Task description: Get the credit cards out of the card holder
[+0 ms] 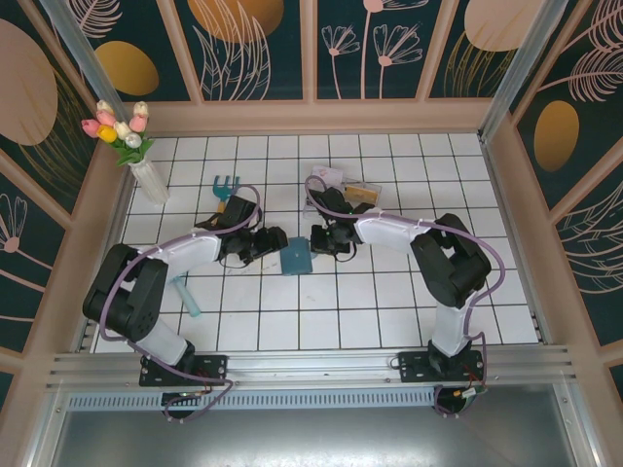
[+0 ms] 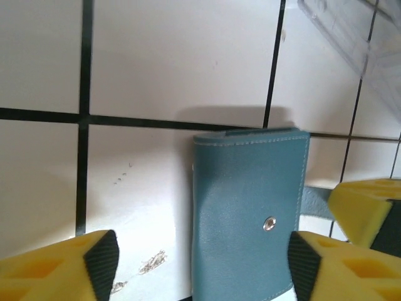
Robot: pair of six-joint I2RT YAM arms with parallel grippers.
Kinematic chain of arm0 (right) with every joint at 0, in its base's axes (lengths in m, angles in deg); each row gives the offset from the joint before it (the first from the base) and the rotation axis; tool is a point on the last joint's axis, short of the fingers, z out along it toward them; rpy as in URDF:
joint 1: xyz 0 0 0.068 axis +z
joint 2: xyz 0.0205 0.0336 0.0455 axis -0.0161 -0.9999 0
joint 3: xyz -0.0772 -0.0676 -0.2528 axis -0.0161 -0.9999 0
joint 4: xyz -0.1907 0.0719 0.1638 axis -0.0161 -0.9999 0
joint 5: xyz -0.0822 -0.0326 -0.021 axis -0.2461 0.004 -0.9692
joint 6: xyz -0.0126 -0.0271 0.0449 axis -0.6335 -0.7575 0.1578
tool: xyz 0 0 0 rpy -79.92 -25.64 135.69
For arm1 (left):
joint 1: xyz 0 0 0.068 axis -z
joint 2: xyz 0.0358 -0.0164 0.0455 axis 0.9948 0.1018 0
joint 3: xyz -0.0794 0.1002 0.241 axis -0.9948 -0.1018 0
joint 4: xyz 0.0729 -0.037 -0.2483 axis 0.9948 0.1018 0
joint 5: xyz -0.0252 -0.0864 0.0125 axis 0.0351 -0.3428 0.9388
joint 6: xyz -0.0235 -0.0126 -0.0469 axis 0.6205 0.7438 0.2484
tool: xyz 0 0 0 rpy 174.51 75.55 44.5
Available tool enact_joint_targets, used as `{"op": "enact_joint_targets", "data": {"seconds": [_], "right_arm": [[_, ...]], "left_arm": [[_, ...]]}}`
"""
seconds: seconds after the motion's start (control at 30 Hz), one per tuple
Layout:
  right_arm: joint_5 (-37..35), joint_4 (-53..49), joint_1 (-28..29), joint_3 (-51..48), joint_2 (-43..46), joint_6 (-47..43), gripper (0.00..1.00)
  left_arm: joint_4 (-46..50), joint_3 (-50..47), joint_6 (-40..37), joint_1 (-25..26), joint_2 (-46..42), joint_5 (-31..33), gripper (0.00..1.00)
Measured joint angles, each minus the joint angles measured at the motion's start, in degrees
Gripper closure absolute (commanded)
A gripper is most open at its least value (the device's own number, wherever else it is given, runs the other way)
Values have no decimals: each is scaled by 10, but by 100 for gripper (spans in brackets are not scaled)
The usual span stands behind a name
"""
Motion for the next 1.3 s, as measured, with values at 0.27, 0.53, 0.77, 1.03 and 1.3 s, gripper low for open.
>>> {"op": "enact_joint_targets", "data": {"seconds": [0.27, 0.53, 0.77, 1.03, 1.3], "right_arm": [[15, 0, -2, -1, 49, -1, 90], [40, 20, -2, -3, 103, -2, 90], [56, 25, -2, -12, 103, 0, 90], [74, 40, -2, -12, 103, 2, 90], [80, 56, -2, -12, 103, 2, 90]], "left_arm": [[3, 7, 3, 0, -30, 28, 2], [-56, -35, 26, 0, -71, 18, 1], [-95, -64, 41, 0, -91, 14, 4], [-109, -71, 40, 0, -92, 2, 10], [-108, -68, 21, 0, -77, -10, 21]]}}
